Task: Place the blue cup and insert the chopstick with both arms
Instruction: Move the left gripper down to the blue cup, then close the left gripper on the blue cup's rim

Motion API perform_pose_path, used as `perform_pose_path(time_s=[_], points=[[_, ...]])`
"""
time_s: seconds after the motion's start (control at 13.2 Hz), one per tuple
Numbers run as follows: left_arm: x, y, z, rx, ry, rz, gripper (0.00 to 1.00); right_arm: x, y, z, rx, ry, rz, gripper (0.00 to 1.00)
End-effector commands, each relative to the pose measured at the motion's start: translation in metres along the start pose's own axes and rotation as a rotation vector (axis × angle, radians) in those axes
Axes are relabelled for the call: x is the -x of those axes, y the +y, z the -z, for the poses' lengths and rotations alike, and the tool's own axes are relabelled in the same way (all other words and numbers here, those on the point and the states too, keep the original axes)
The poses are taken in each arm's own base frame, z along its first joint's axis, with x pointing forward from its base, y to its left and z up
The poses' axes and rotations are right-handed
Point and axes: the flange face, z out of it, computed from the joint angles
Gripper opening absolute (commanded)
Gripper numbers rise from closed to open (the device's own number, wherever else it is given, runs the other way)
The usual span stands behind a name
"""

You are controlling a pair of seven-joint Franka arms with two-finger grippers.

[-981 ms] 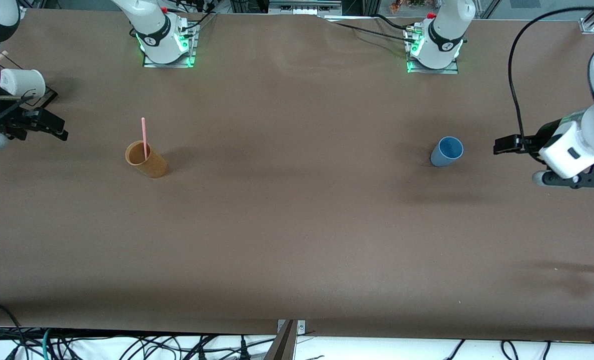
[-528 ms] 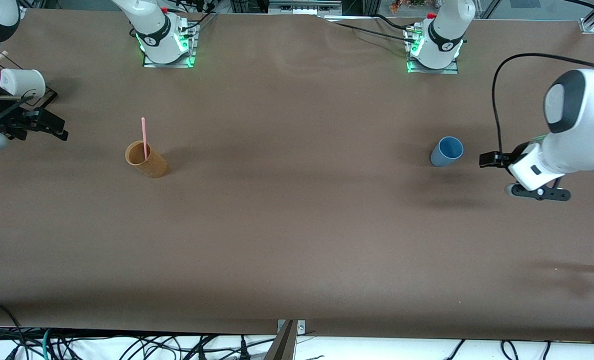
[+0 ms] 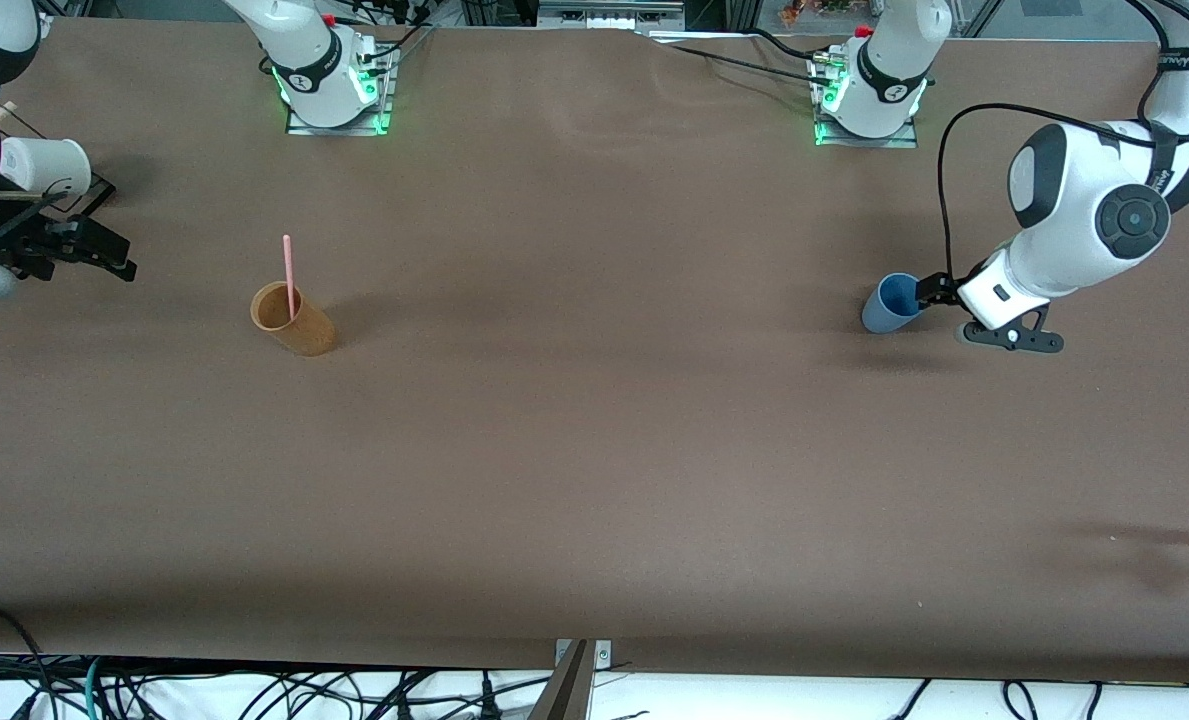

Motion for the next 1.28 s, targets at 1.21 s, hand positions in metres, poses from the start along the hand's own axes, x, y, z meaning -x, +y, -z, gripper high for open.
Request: perform_pose_path(time_s=[1.21], points=[[0.028, 0.0, -0.072, -0.022, 0.091, -0.02, 0.87, 0.005, -0.001, 0.008, -0.012, 0.004, 0.009, 1.0]])
